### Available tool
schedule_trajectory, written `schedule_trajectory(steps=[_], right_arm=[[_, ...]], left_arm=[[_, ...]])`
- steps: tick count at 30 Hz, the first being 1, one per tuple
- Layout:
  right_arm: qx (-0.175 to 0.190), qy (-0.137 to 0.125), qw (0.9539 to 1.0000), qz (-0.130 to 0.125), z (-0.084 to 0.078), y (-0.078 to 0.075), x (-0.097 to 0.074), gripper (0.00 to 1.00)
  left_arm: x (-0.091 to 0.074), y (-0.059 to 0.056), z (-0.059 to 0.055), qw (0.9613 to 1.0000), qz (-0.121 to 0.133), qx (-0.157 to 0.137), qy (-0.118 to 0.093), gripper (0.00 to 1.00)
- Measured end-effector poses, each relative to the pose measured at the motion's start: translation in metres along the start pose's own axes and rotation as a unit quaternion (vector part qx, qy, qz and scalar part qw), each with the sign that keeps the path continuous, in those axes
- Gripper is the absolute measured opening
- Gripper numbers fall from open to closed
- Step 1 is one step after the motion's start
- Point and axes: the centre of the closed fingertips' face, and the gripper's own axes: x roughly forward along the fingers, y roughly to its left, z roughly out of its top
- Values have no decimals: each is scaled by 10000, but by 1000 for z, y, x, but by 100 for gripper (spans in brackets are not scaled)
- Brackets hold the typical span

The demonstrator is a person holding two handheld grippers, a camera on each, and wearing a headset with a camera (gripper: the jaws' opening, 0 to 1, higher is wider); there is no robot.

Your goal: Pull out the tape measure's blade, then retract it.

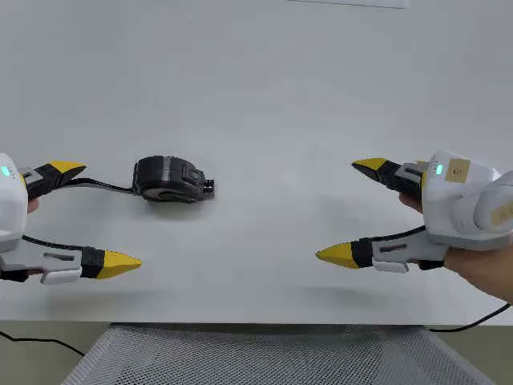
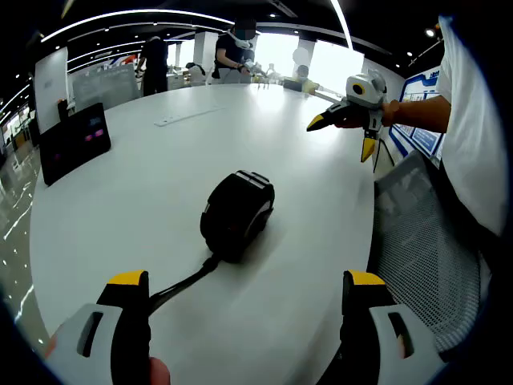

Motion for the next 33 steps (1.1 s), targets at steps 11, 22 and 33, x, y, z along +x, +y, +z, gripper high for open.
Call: schedule_trajectory(steps=[11, 22, 33], right_arm=[[117, -57, 9999, -18, 1, -1, -1, 79], [90, -61, 9999, -23, 2, -1, -1, 80], [22, -66, 10000, 59, 5, -2, 6, 80]], left_arm=[[-1, 1, 3, 10000, -12, -28, -89, 97], [-1, 2, 3, 10000, -13, -44, -87, 96], [7, 6, 10, 9999, -117, 110, -10, 96]])
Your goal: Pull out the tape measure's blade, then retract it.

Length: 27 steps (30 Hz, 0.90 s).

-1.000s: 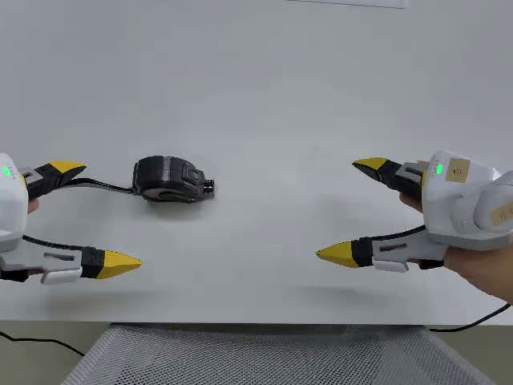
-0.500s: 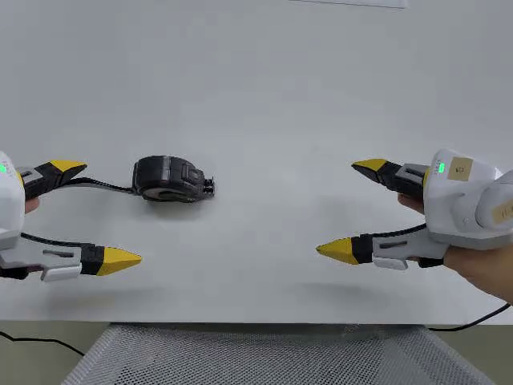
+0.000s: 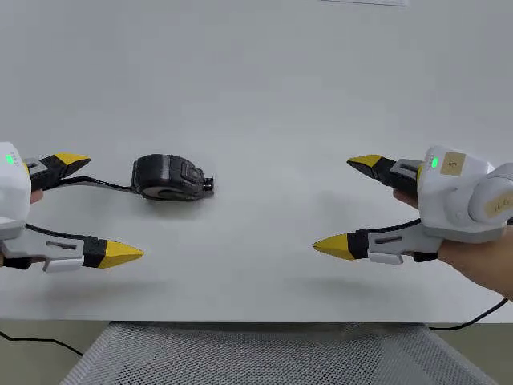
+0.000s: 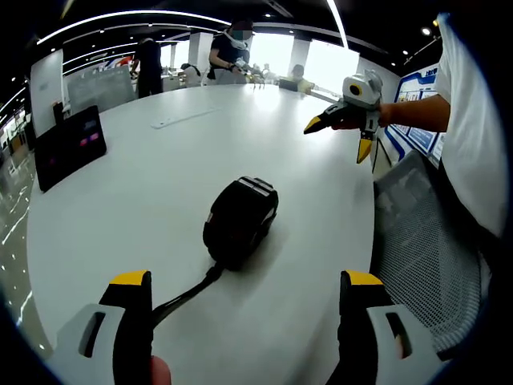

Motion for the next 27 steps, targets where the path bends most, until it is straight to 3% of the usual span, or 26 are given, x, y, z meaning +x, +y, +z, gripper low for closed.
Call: schedule_trajectory(steps=[13, 27], right_arm=[[-174, 0, 9996, 206, 6, -4, 18, 79], [-290, -31, 9986, 444, 12, -5, 41, 77]], left_arm=[[15, 4, 4, 9996, -156, 196, 125, 90], [28, 10, 6, 9979, -320, 487, 289, 69]])
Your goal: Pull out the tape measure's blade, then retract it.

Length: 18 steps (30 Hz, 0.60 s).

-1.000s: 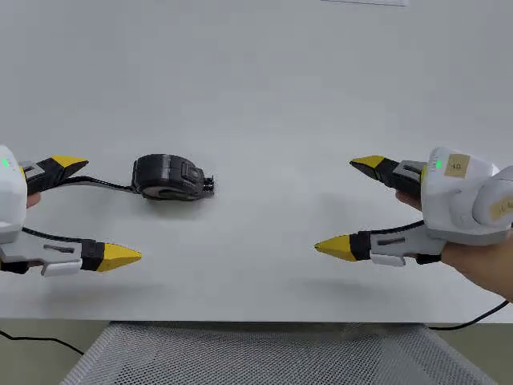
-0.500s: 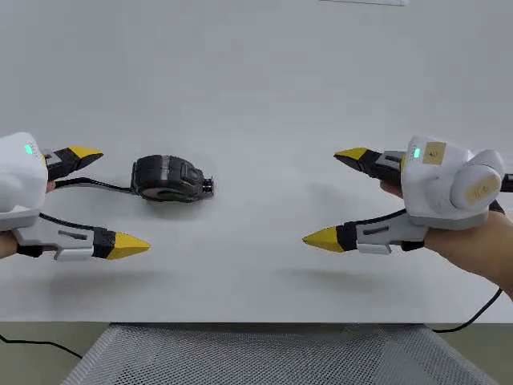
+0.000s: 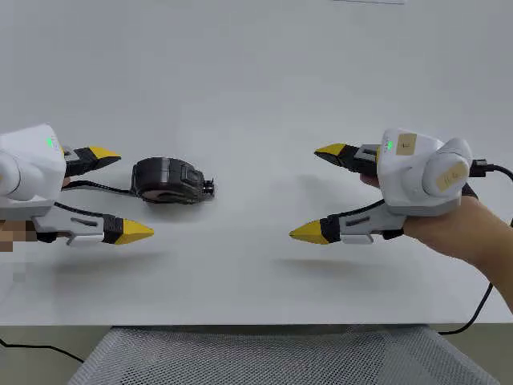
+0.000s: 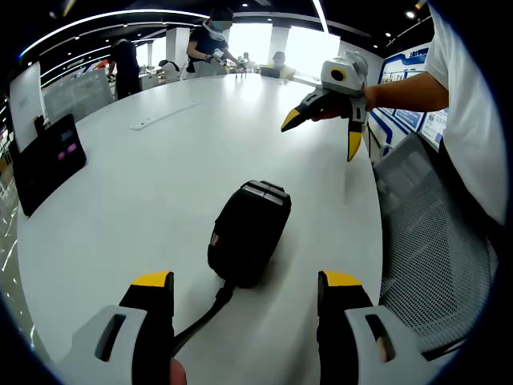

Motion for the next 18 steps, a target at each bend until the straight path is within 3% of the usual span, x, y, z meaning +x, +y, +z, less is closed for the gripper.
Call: schedule_trajectory(steps=[18], right_arm=[[-18, -5, 9998, 184, 3, -4, 19, 75]], left_arm=[[14, 4, 2, 9995, -107, 241, 181, 49]])
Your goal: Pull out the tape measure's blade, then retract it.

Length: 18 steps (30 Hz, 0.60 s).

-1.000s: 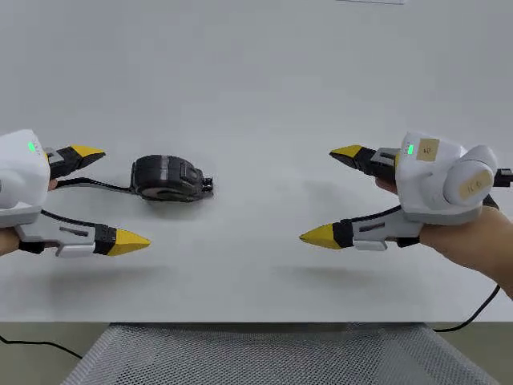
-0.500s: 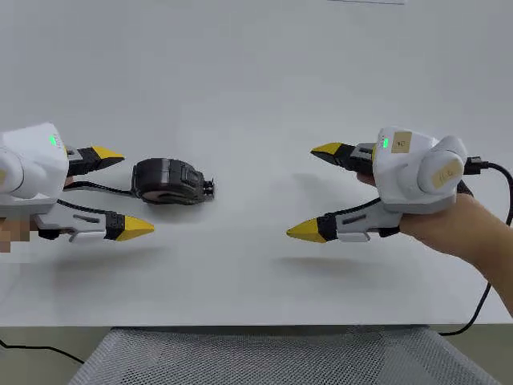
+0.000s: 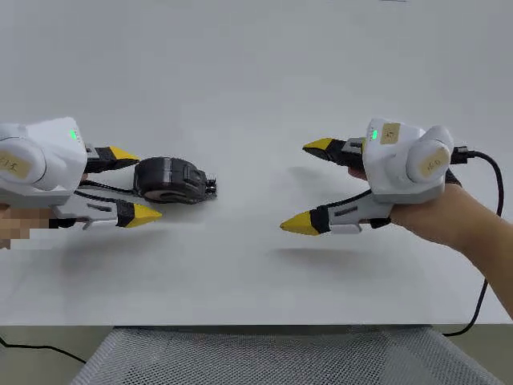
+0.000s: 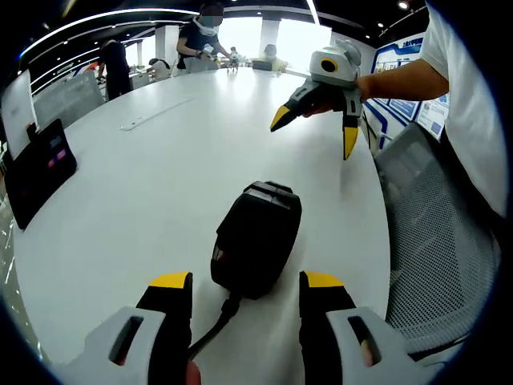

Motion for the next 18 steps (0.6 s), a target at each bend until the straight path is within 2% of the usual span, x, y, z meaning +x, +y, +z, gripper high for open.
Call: schedule_trajectory(steps=[18], right_arm=[[-35, -10, 9999, 142, 1, -1, 18, 74]], left_arm=[[9, 1, 3, 9998, -2, 193, 107, 35]])
